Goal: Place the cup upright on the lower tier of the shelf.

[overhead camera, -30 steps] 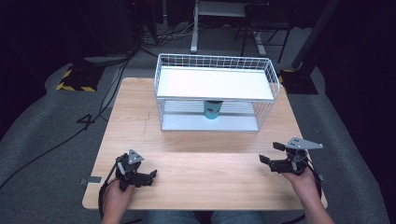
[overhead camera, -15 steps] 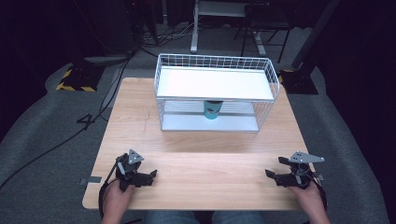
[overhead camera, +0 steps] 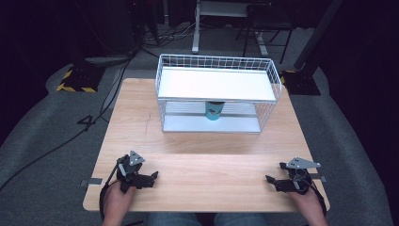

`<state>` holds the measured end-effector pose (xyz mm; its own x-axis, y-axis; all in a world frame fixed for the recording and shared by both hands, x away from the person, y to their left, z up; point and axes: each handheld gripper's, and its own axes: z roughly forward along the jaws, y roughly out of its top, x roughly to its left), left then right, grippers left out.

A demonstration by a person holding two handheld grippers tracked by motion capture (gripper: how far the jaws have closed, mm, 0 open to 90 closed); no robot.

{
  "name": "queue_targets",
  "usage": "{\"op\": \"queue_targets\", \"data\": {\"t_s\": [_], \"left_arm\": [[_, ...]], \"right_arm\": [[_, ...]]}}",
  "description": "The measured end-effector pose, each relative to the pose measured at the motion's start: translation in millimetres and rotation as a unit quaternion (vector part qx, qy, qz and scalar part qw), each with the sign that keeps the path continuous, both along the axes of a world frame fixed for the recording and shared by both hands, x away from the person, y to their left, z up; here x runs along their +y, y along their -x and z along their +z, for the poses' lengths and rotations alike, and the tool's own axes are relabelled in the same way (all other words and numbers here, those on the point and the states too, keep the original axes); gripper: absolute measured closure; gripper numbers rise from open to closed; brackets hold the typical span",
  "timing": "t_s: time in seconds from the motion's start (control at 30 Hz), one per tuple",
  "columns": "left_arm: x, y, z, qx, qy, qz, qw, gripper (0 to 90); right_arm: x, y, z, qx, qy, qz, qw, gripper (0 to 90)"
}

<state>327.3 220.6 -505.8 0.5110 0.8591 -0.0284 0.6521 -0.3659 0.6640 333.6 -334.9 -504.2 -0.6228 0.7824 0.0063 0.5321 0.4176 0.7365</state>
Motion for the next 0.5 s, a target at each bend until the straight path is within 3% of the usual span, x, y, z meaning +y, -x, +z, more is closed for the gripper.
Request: {"op": "queue_targets", "data": {"t_s": [0.5], "left_arm": [[0.0, 0.0, 0.0, 0.0, 0.0, 0.0, 1.0, 0.0]], "right_arm": [[1.3, 0.0, -0.5, -0.003, 0.006, -0.001, 1.0, 13.6]]}}
